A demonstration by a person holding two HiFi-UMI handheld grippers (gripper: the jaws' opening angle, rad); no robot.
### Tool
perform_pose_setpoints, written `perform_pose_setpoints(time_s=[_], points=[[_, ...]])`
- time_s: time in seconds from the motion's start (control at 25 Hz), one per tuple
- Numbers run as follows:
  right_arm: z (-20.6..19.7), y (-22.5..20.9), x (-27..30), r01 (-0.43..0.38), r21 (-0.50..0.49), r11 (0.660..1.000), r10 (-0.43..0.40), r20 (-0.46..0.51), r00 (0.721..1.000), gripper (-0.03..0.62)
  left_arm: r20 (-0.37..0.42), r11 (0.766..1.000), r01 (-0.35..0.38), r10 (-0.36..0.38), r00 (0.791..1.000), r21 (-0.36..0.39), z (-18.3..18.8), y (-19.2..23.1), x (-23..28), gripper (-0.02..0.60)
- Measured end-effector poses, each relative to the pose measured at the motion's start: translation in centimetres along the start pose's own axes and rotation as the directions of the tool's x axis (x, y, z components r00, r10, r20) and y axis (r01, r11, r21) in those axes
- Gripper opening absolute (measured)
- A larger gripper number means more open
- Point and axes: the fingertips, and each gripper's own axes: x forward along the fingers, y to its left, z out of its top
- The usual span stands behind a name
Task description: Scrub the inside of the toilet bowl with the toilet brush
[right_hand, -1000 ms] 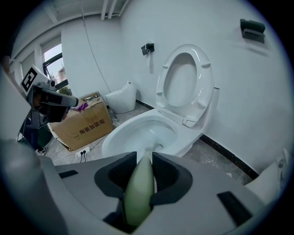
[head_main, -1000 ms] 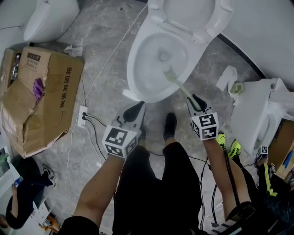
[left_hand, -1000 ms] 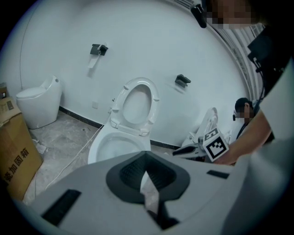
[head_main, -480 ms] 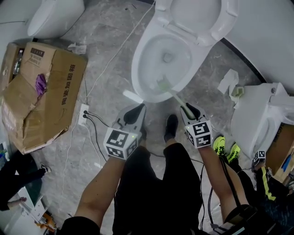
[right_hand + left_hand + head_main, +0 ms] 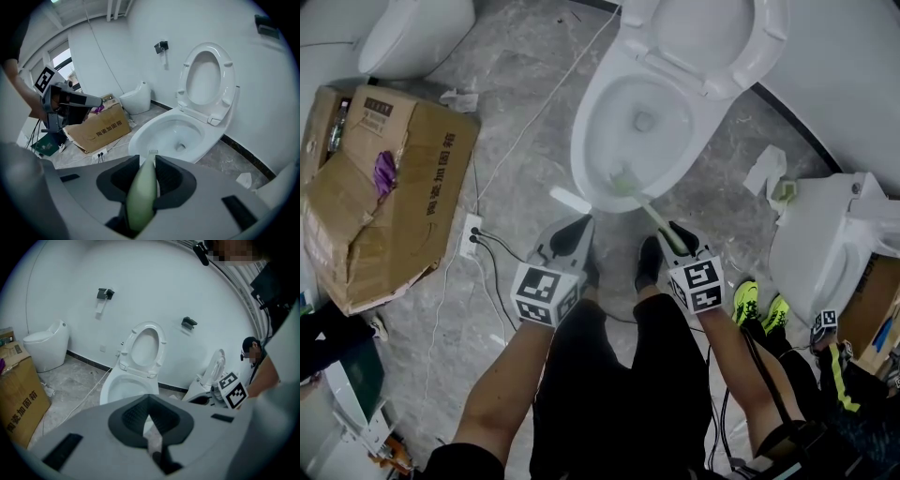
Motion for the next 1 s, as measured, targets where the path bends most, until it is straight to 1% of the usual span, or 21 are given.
perform_pose_setpoints(time_s=[0.24, 0.52, 0.6, 0.8, 1.0], points=[[0.5, 1.2, 0.5, -0.028, -0.01, 1.0, 0.028, 0.002, 1.0, 0.112, -0.003, 1.0, 0.0, 0.0, 1.0, -0.001, -0.1, 0.1, 0.0, 0.009], [0.8, 1.6, 0.9, -0.031, -0.007, 0.999, 0.031, 0.005, 1.0, 0.112, -0.005, 1.0, 0.001, -0.001, 1.0, -0.007, -0.1, 0.5, 0.0, 0.009], [1.1, 1.0, 0.9, -0.026, -0.007, 1.0, 0.026, 0.009, 1.0, 0.112, -0.009, 1.0, -0.001, 0.0, 1.0, -0.007, -0.1, 0.5, 0.1, 0.009], [2.4, -1.8, 1.6, 0.024, 0.007, 1.0, -0.025, 0.025, 0.999, 0.112, -0.015, 1.0, 0.009, -0.009, 1.0, 0.007, 0.1, 0.5, 0.9, 0.009], [3.8, -4.7, 3.2, 0.066, -0.006, 0.998, -0.066, 0.022, 0.998, 0.112, -0.018, 0.999, 0.024, -0.024, 1.0, 0.024, 0.2, 0.3, 2.7, 0.009]])
